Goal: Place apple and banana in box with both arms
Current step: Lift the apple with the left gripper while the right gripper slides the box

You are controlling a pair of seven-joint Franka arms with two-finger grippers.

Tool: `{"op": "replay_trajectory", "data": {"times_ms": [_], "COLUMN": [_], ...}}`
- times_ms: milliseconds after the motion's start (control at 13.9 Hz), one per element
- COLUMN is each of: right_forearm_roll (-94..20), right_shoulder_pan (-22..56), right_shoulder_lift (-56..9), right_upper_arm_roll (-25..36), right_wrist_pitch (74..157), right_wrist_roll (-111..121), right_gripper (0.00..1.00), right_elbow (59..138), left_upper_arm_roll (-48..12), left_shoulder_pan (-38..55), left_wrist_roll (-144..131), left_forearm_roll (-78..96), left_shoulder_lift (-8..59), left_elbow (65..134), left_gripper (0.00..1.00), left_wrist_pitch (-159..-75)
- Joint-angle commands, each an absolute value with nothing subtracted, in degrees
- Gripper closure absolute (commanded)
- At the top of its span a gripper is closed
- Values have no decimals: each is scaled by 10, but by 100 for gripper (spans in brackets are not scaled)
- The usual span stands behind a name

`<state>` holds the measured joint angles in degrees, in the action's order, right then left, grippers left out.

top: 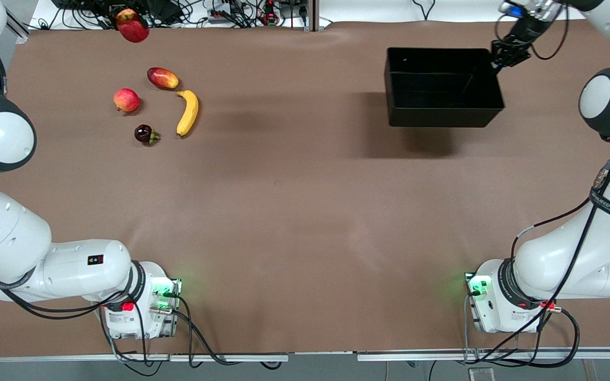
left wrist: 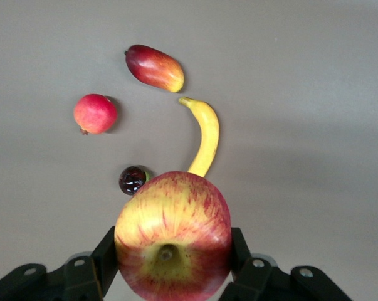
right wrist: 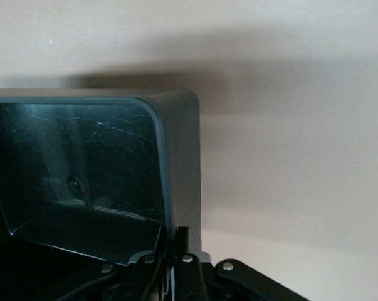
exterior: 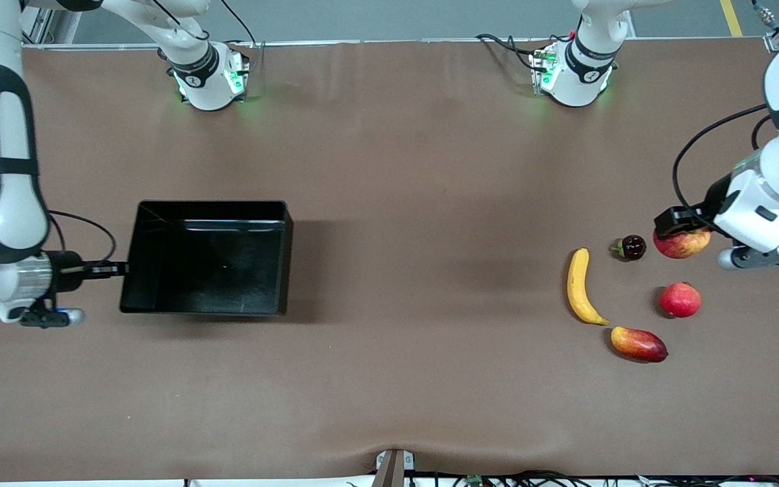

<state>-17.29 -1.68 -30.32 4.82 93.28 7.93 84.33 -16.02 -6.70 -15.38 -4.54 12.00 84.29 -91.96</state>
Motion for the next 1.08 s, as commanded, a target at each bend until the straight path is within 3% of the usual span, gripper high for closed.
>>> {"op": "replay_trajectory", "data": {"times_ms": [0, 574, 1004], "right_forearm_roll": [-189, -192, -219], "right_shoulder_pan": [48, 256, 338], "right_shoulder_lift": [-291, -298, -337], "right_upper_arm_roll": [52, 51, 51], "right_wrist_pitch": [929, 1056, 1123], "right_wrist_roll": [-17, -214, -265], "right_gripper": [100, 100, 100], "right_elbow": [843, 861, 865], "left_upper_arm_roll": [-170, -172, -172], "left_shoulder_pan": [-69, -67, -59], "left_wrist_roll": [-166, -168, -178], "left_forearm_roll": [-45, -48, -48], "left_shoulder_lift": [117, 128, 128], "left_elbow": [846, 846, 846], "left_gripper": [100, 100, 100], "left_wrist_pitch": [-898, -897, -897]}}
